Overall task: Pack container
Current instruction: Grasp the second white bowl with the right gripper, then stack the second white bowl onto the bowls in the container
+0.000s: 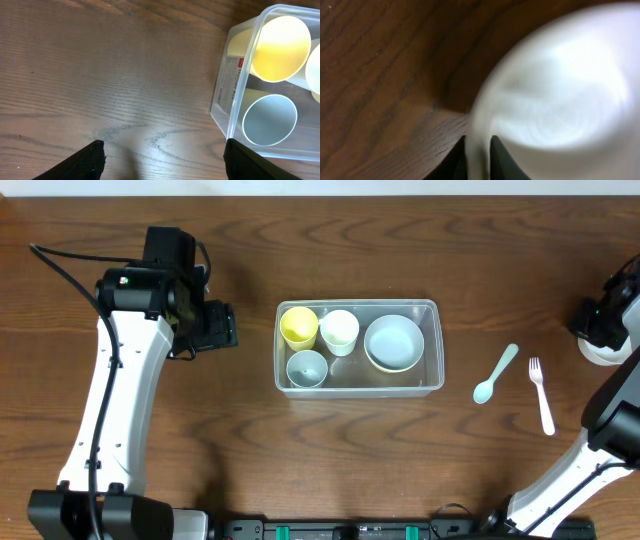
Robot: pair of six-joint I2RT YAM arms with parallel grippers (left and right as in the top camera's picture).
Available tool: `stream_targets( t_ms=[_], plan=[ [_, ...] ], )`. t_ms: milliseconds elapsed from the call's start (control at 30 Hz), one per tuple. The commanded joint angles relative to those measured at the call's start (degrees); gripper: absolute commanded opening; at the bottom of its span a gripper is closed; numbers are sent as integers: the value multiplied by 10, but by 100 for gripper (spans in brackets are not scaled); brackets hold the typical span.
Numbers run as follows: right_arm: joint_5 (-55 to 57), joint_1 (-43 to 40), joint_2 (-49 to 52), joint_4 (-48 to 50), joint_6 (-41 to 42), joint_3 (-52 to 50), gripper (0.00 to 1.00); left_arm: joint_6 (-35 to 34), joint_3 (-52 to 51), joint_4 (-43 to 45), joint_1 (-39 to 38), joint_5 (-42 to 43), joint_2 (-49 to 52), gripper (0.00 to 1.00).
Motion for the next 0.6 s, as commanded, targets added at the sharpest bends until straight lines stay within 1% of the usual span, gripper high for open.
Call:
stream_targets(
  t_ms=[0,100,167,333,433,567],
  plan=[
    [-5,-1,-1,-3,4,2,9,-8,0,-2,2,2,3,77],
    [-7,8,-12,-8,6,2,2,-8,0,-2,2,2,3,77],
    [-7,18,-26,-9,5,2,1,-8,0,-2,2,2,3,77],
    [-11,69,-109,-15,5,2,1,-8,0,-2,2,2,3,77],
    [-34,116,-172,-24,-7,2,1,-8,0,-2,2,2,3,77],
    [-41,216,-262,-54,-41,2,1,-8,0,-2,2,2,3,77]
  ],
)
